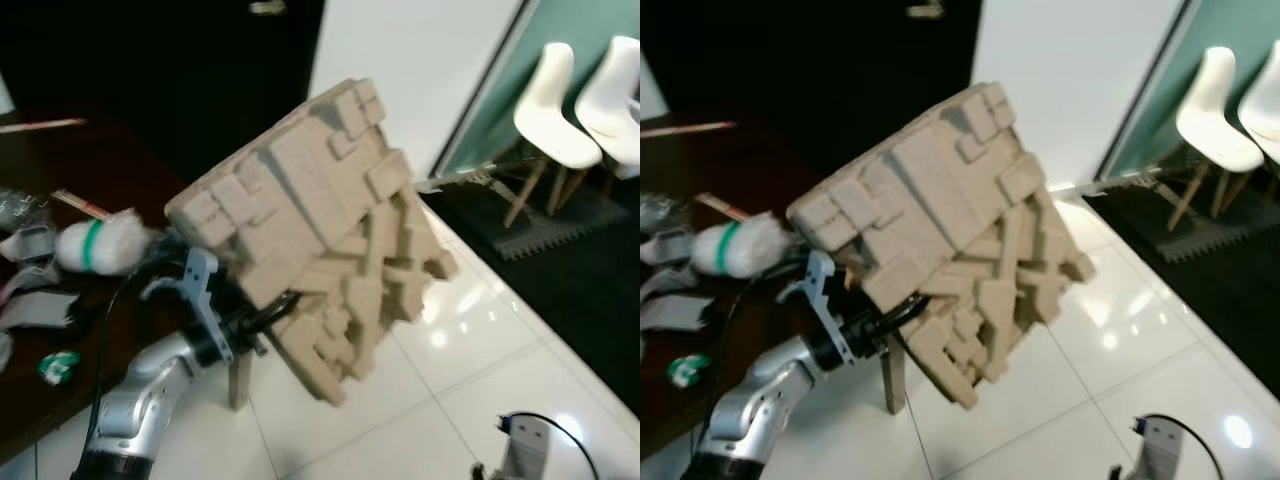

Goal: Picking trash to rubbish bin

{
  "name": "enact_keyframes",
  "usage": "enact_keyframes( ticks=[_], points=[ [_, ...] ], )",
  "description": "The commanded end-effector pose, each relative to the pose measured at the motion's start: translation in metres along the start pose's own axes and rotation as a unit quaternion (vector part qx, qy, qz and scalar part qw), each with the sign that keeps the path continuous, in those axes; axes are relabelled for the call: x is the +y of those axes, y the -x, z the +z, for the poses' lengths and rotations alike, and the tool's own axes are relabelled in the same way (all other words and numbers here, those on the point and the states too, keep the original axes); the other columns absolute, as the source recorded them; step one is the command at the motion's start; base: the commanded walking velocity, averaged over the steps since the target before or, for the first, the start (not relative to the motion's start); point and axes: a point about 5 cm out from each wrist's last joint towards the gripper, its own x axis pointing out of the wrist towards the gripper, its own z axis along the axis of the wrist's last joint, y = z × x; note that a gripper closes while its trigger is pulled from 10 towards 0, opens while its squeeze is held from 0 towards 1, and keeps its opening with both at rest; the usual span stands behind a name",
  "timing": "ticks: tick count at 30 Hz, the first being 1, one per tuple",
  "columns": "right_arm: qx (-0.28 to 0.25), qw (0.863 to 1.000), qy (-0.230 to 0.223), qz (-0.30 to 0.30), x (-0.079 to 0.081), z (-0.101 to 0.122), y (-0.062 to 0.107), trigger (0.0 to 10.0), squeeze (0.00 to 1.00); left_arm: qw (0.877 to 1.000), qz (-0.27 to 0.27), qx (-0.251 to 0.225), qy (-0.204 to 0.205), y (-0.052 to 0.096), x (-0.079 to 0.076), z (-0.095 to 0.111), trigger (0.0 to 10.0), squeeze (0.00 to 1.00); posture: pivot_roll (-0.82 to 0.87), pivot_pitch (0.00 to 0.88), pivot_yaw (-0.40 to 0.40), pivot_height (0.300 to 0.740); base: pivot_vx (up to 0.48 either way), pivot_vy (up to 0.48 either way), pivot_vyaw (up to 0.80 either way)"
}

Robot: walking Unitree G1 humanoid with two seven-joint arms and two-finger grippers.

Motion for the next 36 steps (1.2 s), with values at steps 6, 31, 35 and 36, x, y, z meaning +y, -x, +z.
enact_keyframes(
  ticks=[6, 31, 35, 36],
  points=[
    [0.018, 0.997, 0.063, 0.034, 0.013, -0.015, 0.002, 10.0, 0.00, 0.999, -0.015, -0.003, 0.039, -0.012, -0.008, -0.019, 10.0, 0.00, 0.16, 0.079, -0.092, 0.740, 0.000, 0.000, -0.79],
    [0.009, 0.989, 0.132, 0.070, 0.029, -0.016, 0.004, 10.0, 0.00, 0.994, 0.071, 0.079, 0.020, -0.007, 0.003, -0.075, 10.0, 0.00, 0.15, 0.083, -0.083, 0.740, 0.000, 0.000, -0.79],
    [0.009, 0.988, 0.139, 0.072, 0.030, -0.017, 0.004, 10.0, 0.00, 0.993, 0.076, 0.089, 0.019, -0.005, 0.005, -0.079, 10.0, 0.00, 0.15, 0.081, -0.082, 0.740, 0.000, 0.000, -0.79],
    [0.009, 0.987, 0.140, 0.072, 0.029, -0.017, 0.004, 10.0, 0.00, 0.993, 0.077, 0.090, 0.018, -0.005, 0.006, -0.080, 10.0, 0.00, 0.15, 0.081, -0.081, 0.740, 0.000, 0.000, -0.79]
  ],
)
